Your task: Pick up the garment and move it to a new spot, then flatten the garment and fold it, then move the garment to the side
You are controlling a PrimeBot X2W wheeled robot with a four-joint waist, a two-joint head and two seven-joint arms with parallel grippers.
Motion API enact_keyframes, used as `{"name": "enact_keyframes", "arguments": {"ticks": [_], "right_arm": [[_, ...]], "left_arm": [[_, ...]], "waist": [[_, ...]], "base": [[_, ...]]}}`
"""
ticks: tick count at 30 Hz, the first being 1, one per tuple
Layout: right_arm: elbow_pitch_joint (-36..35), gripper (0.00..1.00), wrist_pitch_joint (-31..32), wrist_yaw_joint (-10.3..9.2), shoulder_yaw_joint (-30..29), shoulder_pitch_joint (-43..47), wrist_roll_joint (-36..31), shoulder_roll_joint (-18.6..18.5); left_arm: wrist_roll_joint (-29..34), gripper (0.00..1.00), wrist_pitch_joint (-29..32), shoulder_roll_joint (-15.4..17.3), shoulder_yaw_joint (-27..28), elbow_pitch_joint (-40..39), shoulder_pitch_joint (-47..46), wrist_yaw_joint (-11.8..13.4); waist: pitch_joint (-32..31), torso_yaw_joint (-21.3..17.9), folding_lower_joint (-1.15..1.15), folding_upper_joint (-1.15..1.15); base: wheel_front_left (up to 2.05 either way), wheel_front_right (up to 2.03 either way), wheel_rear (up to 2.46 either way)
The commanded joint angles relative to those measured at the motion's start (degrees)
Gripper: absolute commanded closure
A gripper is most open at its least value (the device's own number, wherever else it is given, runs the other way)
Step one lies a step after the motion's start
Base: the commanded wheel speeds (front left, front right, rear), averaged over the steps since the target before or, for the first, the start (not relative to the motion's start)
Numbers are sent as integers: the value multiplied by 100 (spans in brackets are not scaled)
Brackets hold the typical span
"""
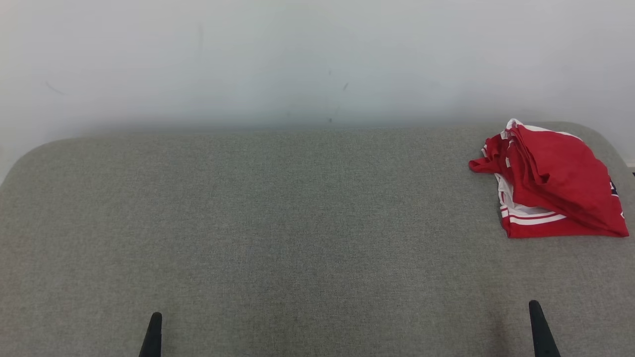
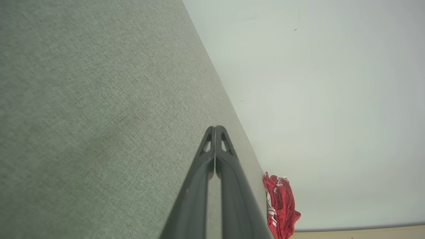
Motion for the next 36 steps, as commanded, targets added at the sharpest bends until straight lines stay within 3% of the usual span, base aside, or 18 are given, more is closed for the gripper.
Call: {"name": "enact_keyframes", "arguments": {"ticks": [1,36], "right_arm": [[-87,100,23,4,-22,33,113,-12],[-466,100,395,6,-224,258,1812,40]], "left_arm": [[-117,100,30,41,16,-75,-116,-49],[-1846,100,580,15,149,-104,-182,-199]], "waist": [[0,1,-1,0],[-17,57,-1,0]], "base": [[0,0,0],[0,0,0]]}}
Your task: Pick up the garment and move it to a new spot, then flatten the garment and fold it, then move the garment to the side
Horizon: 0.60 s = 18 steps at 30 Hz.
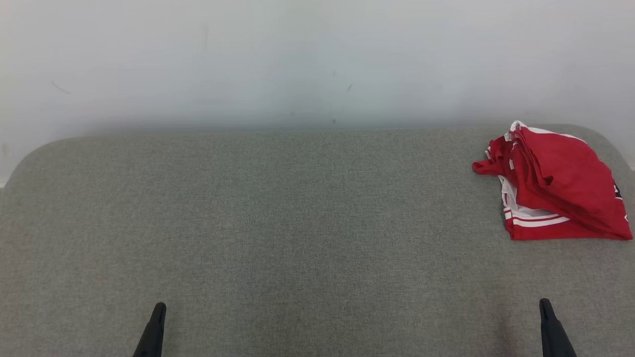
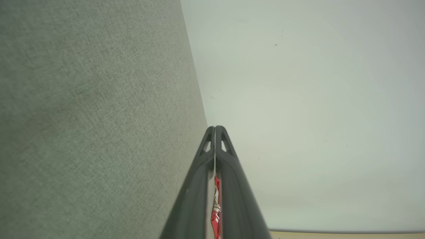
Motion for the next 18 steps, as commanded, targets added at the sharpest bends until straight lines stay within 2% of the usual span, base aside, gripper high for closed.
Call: {"name": "enact_keyframes", "arguments": {"ticks": [1,14,18], "right_arm": [[-73,100,44,6,-30,89,163,18],[-187,100,168,6,-95,133,694,32],[-188,100,158,6,-98,136,691,37]], "left_arm": [[-152,100,58,17,37,-36,-85,-48],[-692,100,239,1,75,-40,-115,-88],[-672,100,238,-7,80,-39,-115,-92]], "waist": [[-1,4,-1,0],[-7,24,-1,0],[-8,26,-1,0]], "base": [[0,0,0],[0,0,0],[0,0,0]]}}
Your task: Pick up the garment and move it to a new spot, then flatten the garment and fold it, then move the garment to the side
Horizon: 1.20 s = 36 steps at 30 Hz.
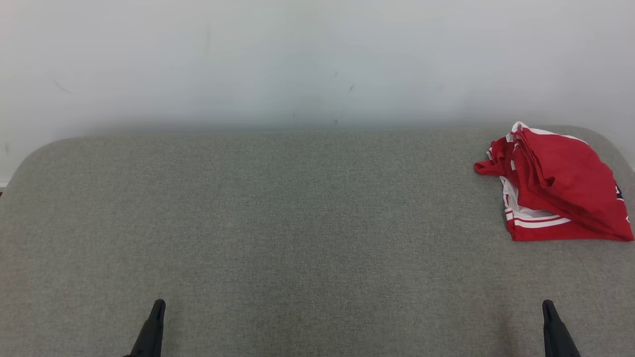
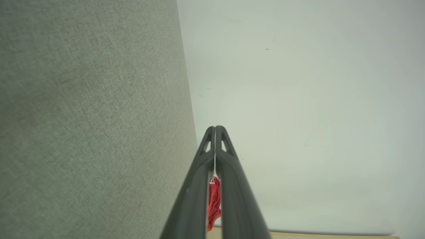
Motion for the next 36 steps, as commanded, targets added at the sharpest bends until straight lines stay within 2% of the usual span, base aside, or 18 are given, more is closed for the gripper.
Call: {"name": "enact_keyframes", "arguments": {"ticks": [1,36], "right_arm": [[-28,100,-2,6,-19,41,27,18],[-22,100,48,6,-49,35,-12,41]], "left_arm": [[-5,100,2,-3,10,-12,-91,-24],[62,100,51,-53,64,-6,-85,-24]], "waist": [[0,0,1,0],[0,0,1,0]], "base": [[0,0,0],[0,0,0]]}}
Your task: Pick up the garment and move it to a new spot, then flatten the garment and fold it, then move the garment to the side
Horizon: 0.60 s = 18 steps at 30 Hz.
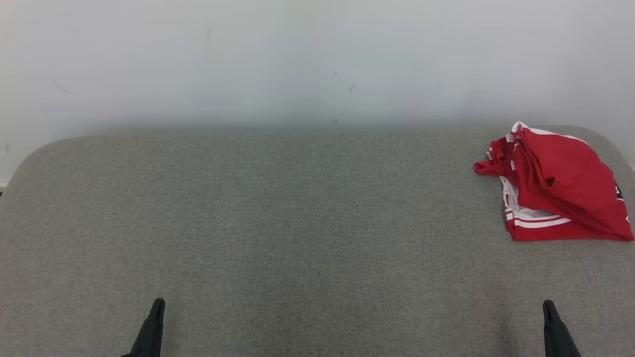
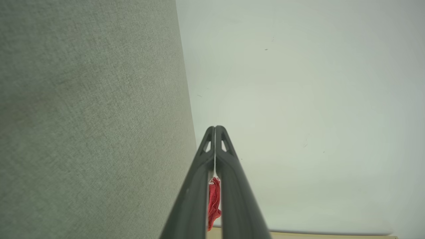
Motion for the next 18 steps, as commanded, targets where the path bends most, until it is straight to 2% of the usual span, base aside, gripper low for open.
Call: {"name": "enact_keyframes", "arguments": {"ticks": [1,18], "right_arm": [[-22,100,39,6,-18,34,-12,9],[-21,100,42,6,-26,32,-22,17]], "left_arm": [[54,100,7,-21,16,-6,-69,-24],[59,100,32,-35,37,-4,-70,-24]], "waist": [[0,0,0,0],[0,0,0,0]], "base": [[0,0,0],[0,0,0]]}}
